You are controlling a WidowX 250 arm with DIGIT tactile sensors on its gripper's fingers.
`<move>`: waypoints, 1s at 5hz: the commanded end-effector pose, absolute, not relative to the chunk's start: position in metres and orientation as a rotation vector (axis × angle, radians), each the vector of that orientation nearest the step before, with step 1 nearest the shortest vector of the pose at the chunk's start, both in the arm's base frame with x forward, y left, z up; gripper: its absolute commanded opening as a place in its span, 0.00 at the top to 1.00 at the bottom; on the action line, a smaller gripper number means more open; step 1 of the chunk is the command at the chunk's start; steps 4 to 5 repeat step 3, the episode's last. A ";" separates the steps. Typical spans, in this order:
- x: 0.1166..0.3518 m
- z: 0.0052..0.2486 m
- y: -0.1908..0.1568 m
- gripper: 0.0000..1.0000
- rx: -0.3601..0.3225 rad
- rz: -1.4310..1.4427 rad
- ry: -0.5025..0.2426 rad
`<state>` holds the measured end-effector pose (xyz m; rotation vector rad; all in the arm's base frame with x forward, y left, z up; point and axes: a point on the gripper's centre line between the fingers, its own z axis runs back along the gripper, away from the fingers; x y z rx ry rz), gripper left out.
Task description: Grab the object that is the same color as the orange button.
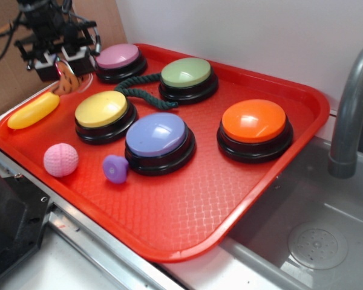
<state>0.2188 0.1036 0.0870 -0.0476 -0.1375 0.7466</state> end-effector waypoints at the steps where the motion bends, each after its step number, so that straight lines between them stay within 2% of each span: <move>1: 0.228 0.145 0.047 1.00 -0.121 0.224 -0.113; 2: 0.239 0.140 0.021 1.00 -0.188 0.085 -0.092; 3: 0.240 0.136 0.022 1.00 -0.169 0.095 -0.055; 5: 0.240 0.136 0.022 1.00 -0.169 0.095 -0.055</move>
